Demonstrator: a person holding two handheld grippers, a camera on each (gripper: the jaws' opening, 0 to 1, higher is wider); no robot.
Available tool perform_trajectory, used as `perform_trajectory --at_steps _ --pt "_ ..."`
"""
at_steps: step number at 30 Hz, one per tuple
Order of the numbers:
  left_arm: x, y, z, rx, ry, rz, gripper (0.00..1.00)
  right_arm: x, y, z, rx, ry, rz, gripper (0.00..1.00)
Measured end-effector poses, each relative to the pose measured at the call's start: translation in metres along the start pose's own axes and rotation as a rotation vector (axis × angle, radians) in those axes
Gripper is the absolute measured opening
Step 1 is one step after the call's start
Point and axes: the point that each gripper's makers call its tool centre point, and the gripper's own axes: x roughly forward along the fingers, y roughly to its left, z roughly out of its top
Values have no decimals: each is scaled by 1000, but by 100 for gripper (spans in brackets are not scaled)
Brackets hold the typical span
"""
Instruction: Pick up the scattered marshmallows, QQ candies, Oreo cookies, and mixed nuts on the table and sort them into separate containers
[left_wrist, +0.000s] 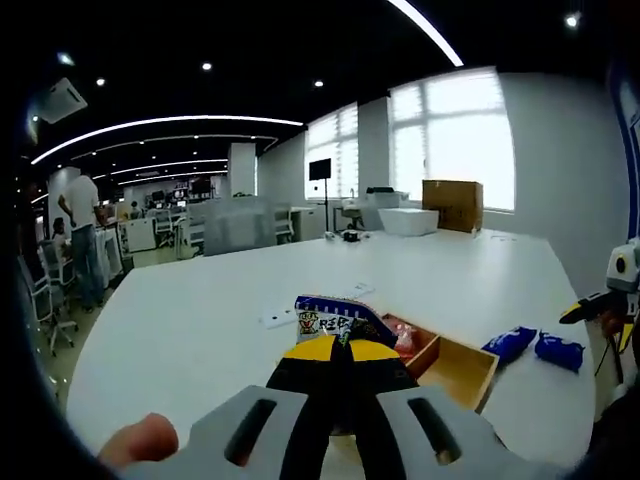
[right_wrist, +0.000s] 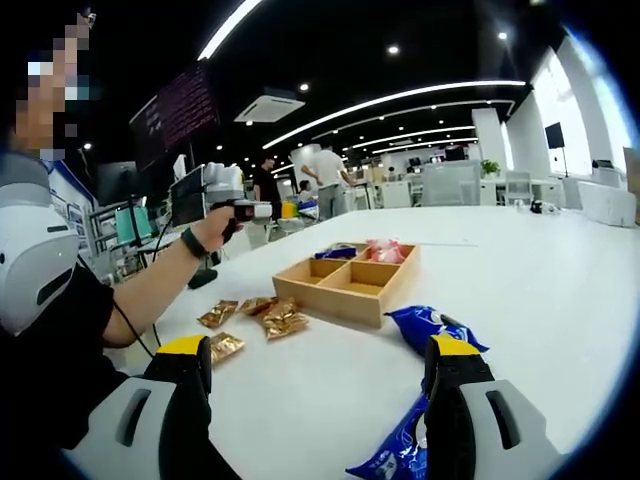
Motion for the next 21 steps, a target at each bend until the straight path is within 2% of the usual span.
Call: perform_trajectory --at_steps 9,15,21 --pt "26 6 -14 -17 31 3 7 2 2 -2 2 5 1 83" --pt "48 -4 -27 -61 63 -39 7 1 2 -5 8 8 -1 83" --pt "62 -9 -43 -82 97 -51 7 0 0 -4 9 6 -7 83"
